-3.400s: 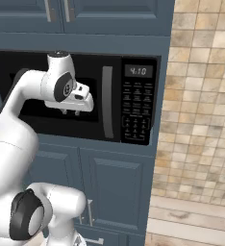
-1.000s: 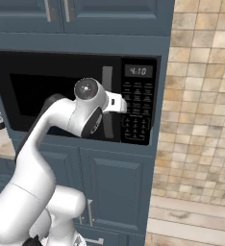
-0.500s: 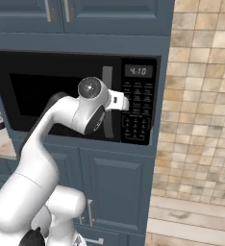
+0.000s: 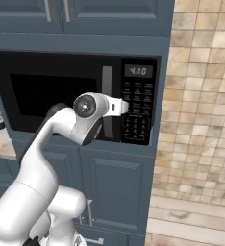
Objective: Retrieve the reheated potato from the microwave, then place the potato, cheese, and condiment on the cutting board.
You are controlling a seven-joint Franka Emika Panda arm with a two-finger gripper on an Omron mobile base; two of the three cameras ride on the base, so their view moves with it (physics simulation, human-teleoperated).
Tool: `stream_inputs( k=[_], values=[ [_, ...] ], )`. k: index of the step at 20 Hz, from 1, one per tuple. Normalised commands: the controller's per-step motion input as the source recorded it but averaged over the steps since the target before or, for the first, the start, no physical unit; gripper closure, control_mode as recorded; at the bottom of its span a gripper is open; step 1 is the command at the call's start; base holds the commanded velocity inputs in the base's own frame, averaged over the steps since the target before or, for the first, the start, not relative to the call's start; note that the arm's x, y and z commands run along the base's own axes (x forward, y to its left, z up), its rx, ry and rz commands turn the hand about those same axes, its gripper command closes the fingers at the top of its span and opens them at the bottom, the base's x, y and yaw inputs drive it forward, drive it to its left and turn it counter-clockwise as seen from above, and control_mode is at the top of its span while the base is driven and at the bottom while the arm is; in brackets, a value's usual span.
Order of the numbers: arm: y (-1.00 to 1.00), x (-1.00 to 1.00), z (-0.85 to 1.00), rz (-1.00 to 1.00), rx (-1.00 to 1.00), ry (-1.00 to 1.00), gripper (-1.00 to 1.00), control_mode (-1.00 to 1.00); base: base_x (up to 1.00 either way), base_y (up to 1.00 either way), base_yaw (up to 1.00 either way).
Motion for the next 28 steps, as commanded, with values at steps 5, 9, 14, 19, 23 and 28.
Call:
stream_inputs(
  k=[5, 9, 14, 19, 23, 28],
  values=[
    [0.13, 0.03, -0.02, 0.02, 0.00, 0.09, 1.00, -1.00, 0.00, 0.00, 0.00],
    [0.03, -0.57, 0.00, 0.08, 0.00, 0.11, 1.00, -1.00, 0.00, 0.00, 0.00],
    [0.05, -0.83, -0.01, 0.03, 0.00, 0.02, 1.00, -1.00, 0.00, 0.00, 0.00],
    [0.12, -0.80, 0.00, -0.02, 0.00, 0.00, 1.00, -1.00, 0.00, 0.00, 0.00],
    [0.10, -0.77, 0.07, -0.11, 0.00, 0.04, 1.00, -1.00, 0.00, 0.00, 0.00],
    [0.01, -0.72, 0.14, -0.13, 0.00, 0.12, 1.00, -1.00, 0.00, 0.00, 0.00]
  ],
)
